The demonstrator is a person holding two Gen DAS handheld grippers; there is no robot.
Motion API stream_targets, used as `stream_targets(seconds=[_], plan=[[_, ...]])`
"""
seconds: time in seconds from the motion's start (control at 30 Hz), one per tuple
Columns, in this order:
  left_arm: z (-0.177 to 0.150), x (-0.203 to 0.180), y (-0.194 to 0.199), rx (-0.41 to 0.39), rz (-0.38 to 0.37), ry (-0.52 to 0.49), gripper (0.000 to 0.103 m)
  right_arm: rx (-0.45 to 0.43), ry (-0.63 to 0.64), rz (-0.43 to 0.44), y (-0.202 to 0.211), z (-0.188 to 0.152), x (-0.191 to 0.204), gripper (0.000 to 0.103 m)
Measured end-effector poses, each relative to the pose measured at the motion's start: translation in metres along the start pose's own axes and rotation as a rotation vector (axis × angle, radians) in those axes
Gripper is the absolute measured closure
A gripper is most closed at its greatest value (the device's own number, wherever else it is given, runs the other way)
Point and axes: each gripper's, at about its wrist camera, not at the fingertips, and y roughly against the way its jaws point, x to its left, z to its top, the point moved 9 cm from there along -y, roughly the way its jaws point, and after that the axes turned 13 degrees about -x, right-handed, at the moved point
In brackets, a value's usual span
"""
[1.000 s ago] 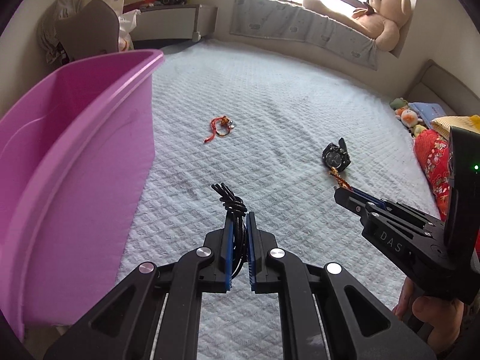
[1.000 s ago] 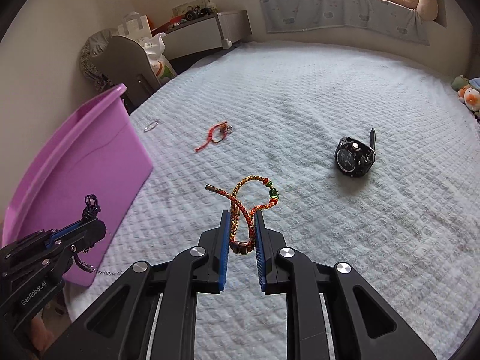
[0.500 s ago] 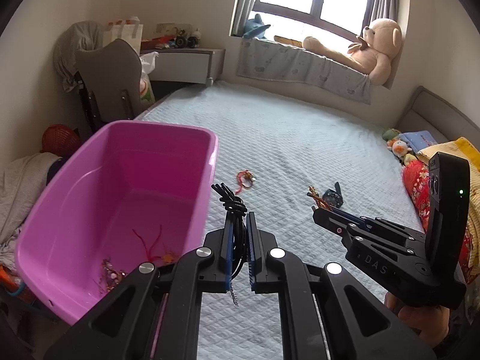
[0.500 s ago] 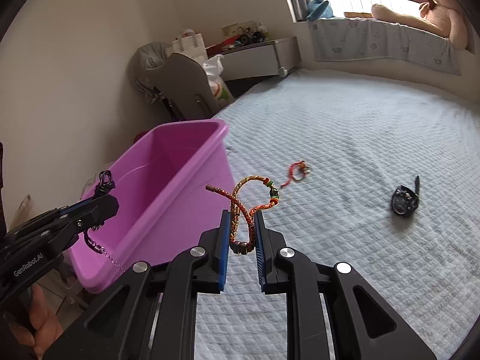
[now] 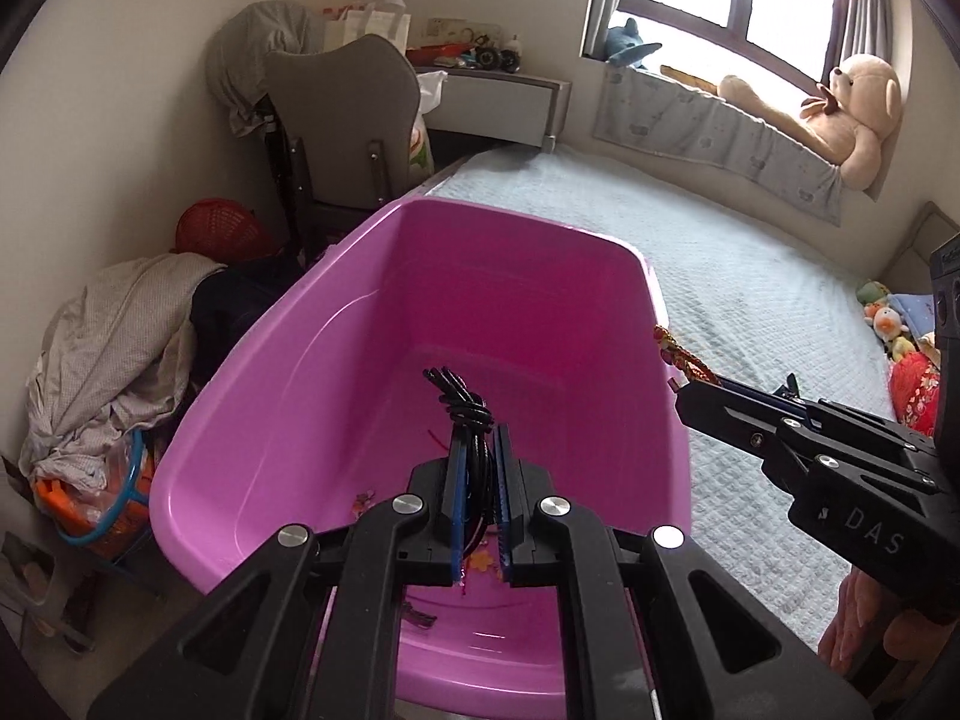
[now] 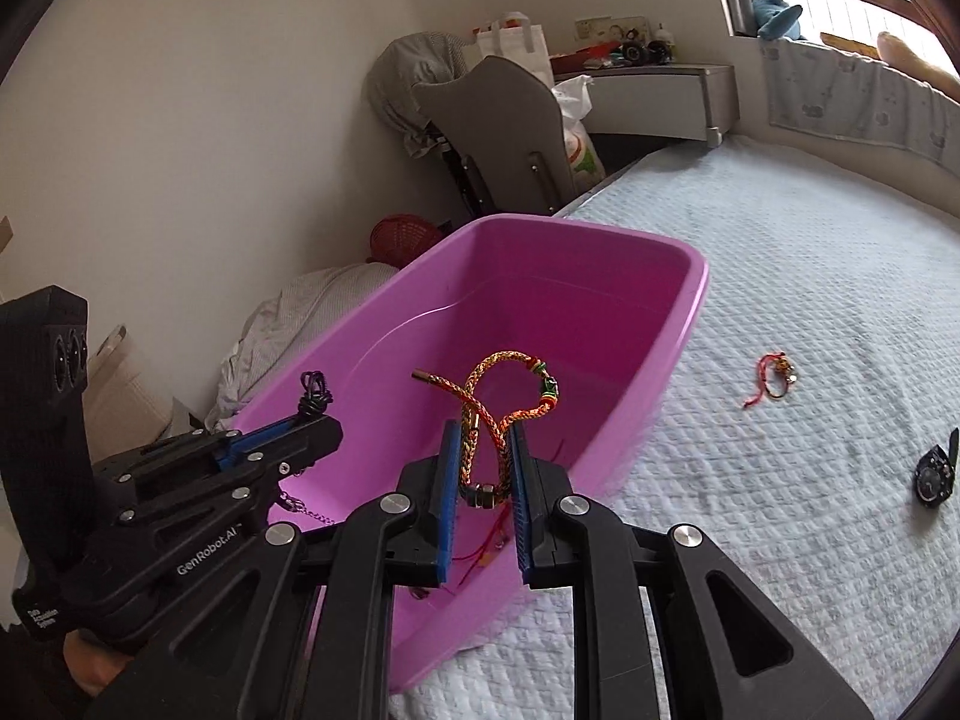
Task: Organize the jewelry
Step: 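Carry the black necklace and braided bracelet over the pink tub, then open both grippers to drop the necklace and bracelet into the tub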
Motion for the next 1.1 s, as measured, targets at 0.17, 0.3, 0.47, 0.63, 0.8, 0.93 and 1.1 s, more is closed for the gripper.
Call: stream_targets(seconds=[0.17,0.3,0.47,0.63,0.8,0.93,1.1], plan=[[-0.011,0.018,-0.018,0.048,0.023,0.024,0.094,0.079,0.028,0.006,-0.028,-0.009,0.015,0.088],[-0.022,0.026,-0.027,0.078,0.047,0.02,0.094,0.12,0.054,-0.004,-0.045,-0.018,0.02,0.088],[-0.027,0.03,-0.033,0.103,0.066,0.014,0.094,0.157,0.066,-0.025,-0.056,-0.026,0.018,0.085],[-0.026,0.034,-0.029,0.1,0.105,0.006,0.075,0.157,0.092,-0.057,-0.055,-0.026,0.014,0.067],[-0.018,0.045,-0.017,0.045,0.157,0.033,0.021,0.126,0.084,-0.064,-0.048,-0.02,0.008,0.06],[-0.015,0.053,-0.011,0.051,0.174,0.067,0.013,0.114,0.063,-0.067,-0.041,-0.017,0.004,0.058],[-0.014,0.056,-0.002,0.049,0.196,0.067,0.012,0.107,0.044,-0.069,-0.032,-0.017,0.002,0.057]])
